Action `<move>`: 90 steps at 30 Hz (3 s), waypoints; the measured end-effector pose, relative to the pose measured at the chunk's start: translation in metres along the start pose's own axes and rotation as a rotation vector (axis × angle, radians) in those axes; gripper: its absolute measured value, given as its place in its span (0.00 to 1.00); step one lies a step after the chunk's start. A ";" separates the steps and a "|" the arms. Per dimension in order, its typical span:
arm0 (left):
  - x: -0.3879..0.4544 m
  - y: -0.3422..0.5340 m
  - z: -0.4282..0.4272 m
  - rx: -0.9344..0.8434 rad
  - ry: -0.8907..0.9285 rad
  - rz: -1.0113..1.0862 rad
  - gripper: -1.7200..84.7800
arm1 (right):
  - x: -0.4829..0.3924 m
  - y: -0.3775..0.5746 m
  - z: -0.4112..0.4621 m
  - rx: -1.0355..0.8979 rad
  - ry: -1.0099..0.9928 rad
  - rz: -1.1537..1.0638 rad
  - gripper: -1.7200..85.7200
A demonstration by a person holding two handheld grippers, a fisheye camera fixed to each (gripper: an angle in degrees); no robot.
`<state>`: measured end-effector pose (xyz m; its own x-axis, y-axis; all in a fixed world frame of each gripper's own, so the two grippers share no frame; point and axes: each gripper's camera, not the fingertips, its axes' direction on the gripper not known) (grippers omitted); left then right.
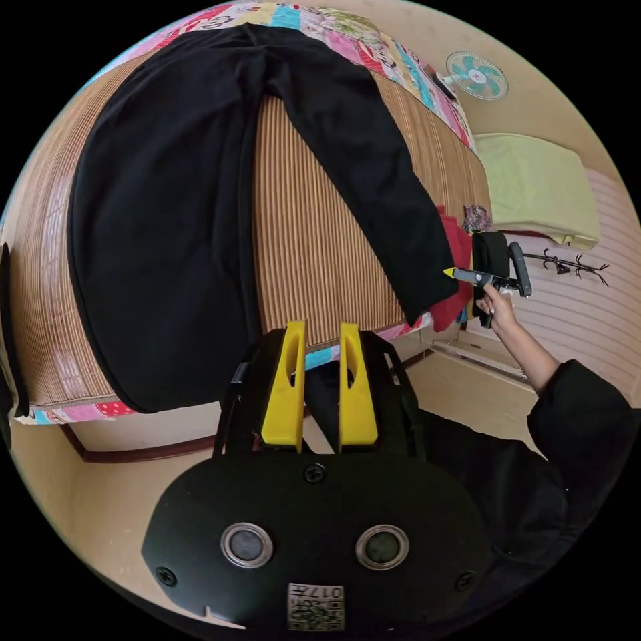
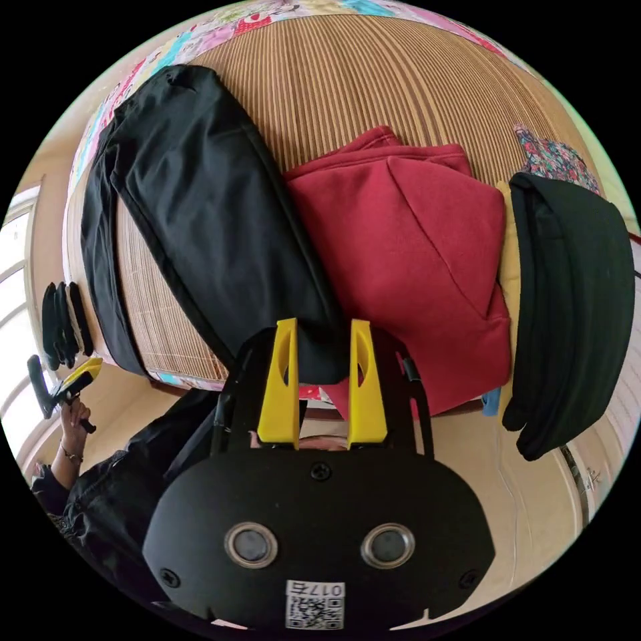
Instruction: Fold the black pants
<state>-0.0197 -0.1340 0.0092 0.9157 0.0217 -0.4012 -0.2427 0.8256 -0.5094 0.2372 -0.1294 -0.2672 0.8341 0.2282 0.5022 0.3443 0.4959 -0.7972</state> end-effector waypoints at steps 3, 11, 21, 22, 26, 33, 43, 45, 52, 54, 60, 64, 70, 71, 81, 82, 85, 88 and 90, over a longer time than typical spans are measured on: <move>0.032 -0.028 -0.022 0.039 0.158 0.043 0.16 | 0.000 0.030 -0.050 0.115 -0.166 -0.025 0.07; 0.103 -0.105 -0.048 0.016 0.251 0.145 0.19 | -0.098 0.088 -0.148 0.151 -0.630 -0.590 0.06; 0.017 -0.048 -0.093 0.182 0.314 0.001 0.02 | -0.048 -0.122 -0.151 -0.140 -0.780 -0.730 0.17; 0.006 -0.039 -0.099 0.208 0.337 -0.016 0.01 | -0.046 -0.168 -0.156 -0.095 -0.830 -0.650 0.18; -0.019 -0.019 -0.113 0.265 0.402 -0.017 0.01 | -0.078 -0.298 -0.165 0.151 -0.834 -0.395 0.19; -0.104 0.014 -0.140 0.411 0.663 -0.034 0.02 | -0.175 -0.373 -0.157 0.329 -0.456 0.016 0.08; -0.198 0.060 -0.181 0.432 0.779 -0.043 0.01 | -0.298 -0.341 -0.145 0.301 0.006 -0.140 0.12; -0.210 0.068 -0.184 0.428 0.799 -0.054 0.01 | -0.320 -0.322 -0.149 0.428 -0.156 -0.148 0.07; -0.267 0.110 -0.204 0.447 0.879 -0.136 0.02 | -0.462 -0.306 -0.140 0.511 -0.043 -0.237 0.05; -0.275 0.113 -0.209 0.449 0.857 -0.141 0.01 | -0.467 -0.299 -0.140 0.557 0.147 -0.181 0.09; -0.274 0.104 -0.206 0.418 0.929 -0.124 0.02 | -0.412 -0.301 -0.127 0.517 0.150 -0.039 0.17; -0.271 0.103 -0.208 0.419 0.963 -0.124 0.02 | -0.386 -0.318 -0.095 0.394 0.154 0.029 0.11; -0.282 0.110 -0.211 0.471 1.085 -0.139 0.02 | -0.429 -0.323 -0.123 0.470 0.211 -0.127 0.06; -0.284 0.111 -0.212 0.481 1.093 -0.143 0.02 | -0.440 -0.323 -0.132 0.497 0.153 -0.167 0.06; -0.364 0.176 -0.201 0.504 0.804 -0.440 0.04 | -0.549 -0.333 -0.064 0.307 -0.266 -0.681 0.07; -0.372 0.184 -0.197 0.465 0.711 -0.475 0.05 | -0.540 -0.321 -0.053 0.284 -0.291 -0.723 0.08; -0.384 0.197 -0.199 0.424 0.593 -0.508 0.08 | -0.494 -0.269 -0.020 0.191 -0.239 -0.813 0.12; -0.380 0.187 -0.226 0.496 0.552 -0.417 0.09 | -0.408 -0.201 0.003 0.174 -0.192 -0.768 0.13; -0.374 0.164 -0.243 0.497 0.491 -0.346 0.11 | -0.347 -0.164 0.009 0.195 -0.216 -0.685 0.14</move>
<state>-0.4801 -0.1438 -0.1097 0.6388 -0.4391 -0.6317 0.3087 0.8984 -0.3124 -0.1124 -0.2821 -0.3073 0.3499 -0.0353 0.9361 0.6568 0.7218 -0.2183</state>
